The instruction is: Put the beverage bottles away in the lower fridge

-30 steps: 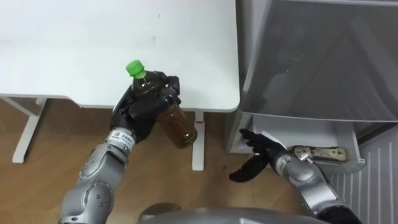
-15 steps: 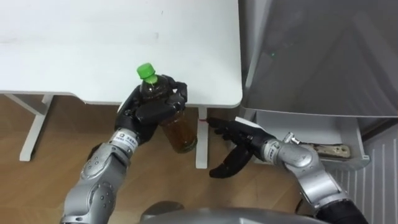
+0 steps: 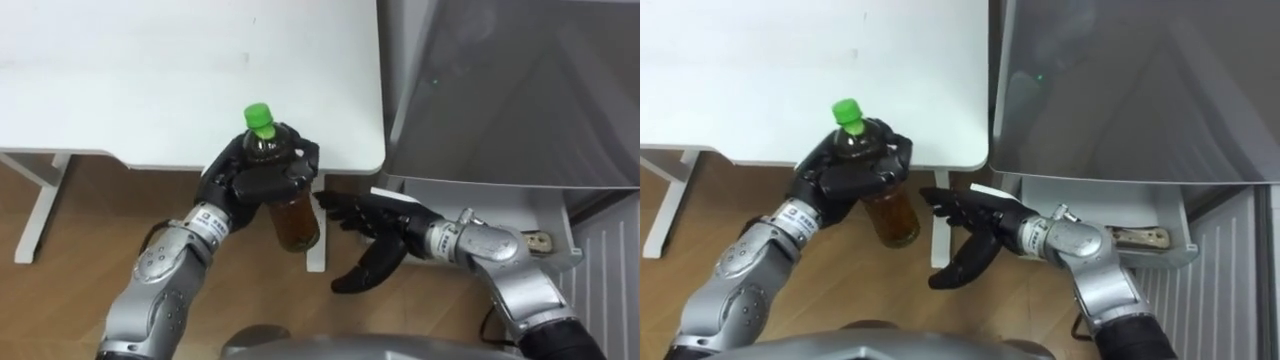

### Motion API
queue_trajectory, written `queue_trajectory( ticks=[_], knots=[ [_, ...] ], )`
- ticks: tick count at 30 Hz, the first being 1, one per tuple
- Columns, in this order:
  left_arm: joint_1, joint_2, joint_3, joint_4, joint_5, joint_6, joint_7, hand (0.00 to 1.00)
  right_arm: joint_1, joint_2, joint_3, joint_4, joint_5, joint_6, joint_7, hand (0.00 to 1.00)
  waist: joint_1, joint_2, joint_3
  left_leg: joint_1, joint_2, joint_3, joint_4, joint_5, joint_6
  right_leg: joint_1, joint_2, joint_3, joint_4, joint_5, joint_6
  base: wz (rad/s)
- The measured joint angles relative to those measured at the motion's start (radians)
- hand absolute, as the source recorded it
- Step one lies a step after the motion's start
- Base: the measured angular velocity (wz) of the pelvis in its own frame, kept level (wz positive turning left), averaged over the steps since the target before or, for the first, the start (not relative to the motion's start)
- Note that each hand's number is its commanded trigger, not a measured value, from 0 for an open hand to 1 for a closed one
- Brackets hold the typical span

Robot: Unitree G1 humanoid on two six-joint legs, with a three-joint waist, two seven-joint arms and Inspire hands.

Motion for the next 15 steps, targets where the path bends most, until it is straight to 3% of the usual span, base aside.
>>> queue_trajectory(
  ticks=[9,15],
  knots=[
    [-0.001,0.012,-0.081,0.000,0.010,0.000,-0.079,1.00,0.000,-0.003,0.021,-0.007,0.039,0.004,0.008,0.00,-0.007,0.002,-0.0015,-0.003,0.003,0.003,0.006,0.000,0.000,-0.011,0.002,0.012,0.008,0.000,0.000,-0.01],
    [-0.001,0.017,-0.092,0.000,0.009,0.000,-0.084,1.00,0.000,-0.003,0.040,-0.007,0.089,0.006,-0.012,0.00,-0.007,-0.004,-0.0052,-0.002,0.002,0.008,0.006,0.000,0.000,-0.015,0.002,0.023,0.012,0.000,0.000,0.00]
  ],
)
